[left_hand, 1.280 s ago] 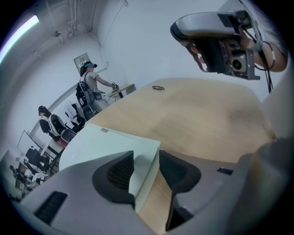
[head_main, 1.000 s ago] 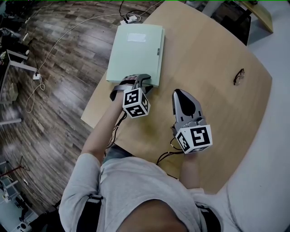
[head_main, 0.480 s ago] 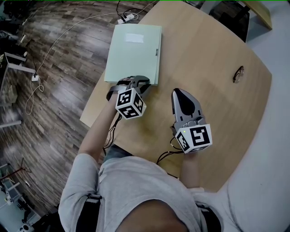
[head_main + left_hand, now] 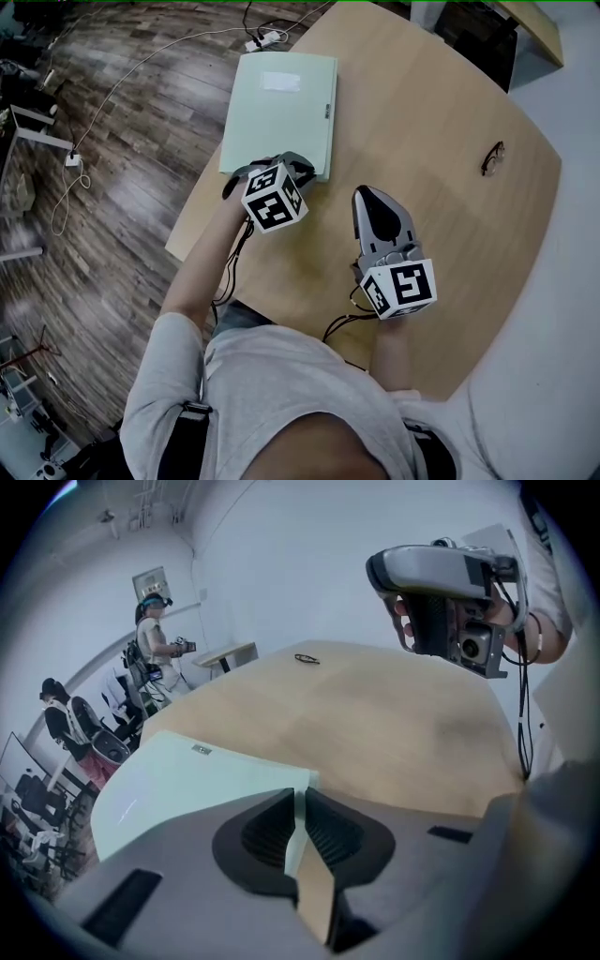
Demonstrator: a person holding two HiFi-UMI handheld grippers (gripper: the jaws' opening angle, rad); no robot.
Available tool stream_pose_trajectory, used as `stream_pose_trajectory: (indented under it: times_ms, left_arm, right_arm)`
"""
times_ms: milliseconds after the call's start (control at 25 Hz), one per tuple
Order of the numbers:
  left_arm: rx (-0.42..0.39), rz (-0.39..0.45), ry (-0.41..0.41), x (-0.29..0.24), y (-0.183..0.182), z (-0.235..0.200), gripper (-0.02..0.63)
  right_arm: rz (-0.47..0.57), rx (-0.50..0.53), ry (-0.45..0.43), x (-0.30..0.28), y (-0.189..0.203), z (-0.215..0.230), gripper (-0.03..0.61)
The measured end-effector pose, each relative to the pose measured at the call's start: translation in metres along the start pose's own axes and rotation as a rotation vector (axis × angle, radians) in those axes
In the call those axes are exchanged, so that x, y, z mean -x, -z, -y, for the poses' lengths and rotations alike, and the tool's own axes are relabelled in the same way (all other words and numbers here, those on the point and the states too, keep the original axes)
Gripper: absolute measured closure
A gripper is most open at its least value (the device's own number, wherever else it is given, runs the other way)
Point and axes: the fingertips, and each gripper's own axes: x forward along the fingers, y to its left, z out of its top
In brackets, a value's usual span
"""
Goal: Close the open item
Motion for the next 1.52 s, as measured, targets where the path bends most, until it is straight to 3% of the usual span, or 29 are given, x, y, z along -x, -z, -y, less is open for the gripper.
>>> stream_pose_trajectory:
  times_ms: [240, 520, 680, 840, 1040, 1240, 1360, 1520]
  left_arm:
    - [0.019, -0.094, 0.100, -0.006, 0.004, 0.004, 0.568]
    - [0.036, -0.144, 0.139, -0.010, 0.004, 0.005, 0.566]
    - [-0.064, -0.146, 0.092, -0.009, 0.005, 0.005, 0.545]
    - [-0.187, -0.087, -0.015, -0.007, 0.006, 0.007, 0.540]
    - [-0.169, -0.038, -0.069, -0.005, 0.008, 0.007, 0.531]
    - [-0.131, -0.032, -0.054, -0.005, 0.009, 0.007, 0.532]
    - [-0.078, -0.019, -0.032, -0.004, 0.007, 0.007, 0.532]
    - [-0.074, 0.017, -0.049, -0.005, 0.005, 0.006, 0.531]
  right_arm:
    - [0.003, -0.003, 0.000, 0.001, -0.002, 0.003, 0.568]
    - [0.012, -0.001, -0.017, -0.001, -0.004, -0.005, 0.568]
    - [0.014, 0.011, -0.025, -0.001, -0.006, -0.009, 0.568]
    - [0.015, 0.013, -0.013, 0.006, -0.005, -0.006, 0.568]
    - [0.013, 0.013, -0.010, 0.007, -0.004, -0.006, 0.568]
    - [0.008, 0.020, 0.023, 0.000, -0.004, 0.003, 0.568]
    - [-0.001, 0.070, 0.073, -0.011, -0.003, 0.018, 0.569]
    - [-0.048, 0.153, 0.079, -0.033, 0.010, 0.025, 0.569]
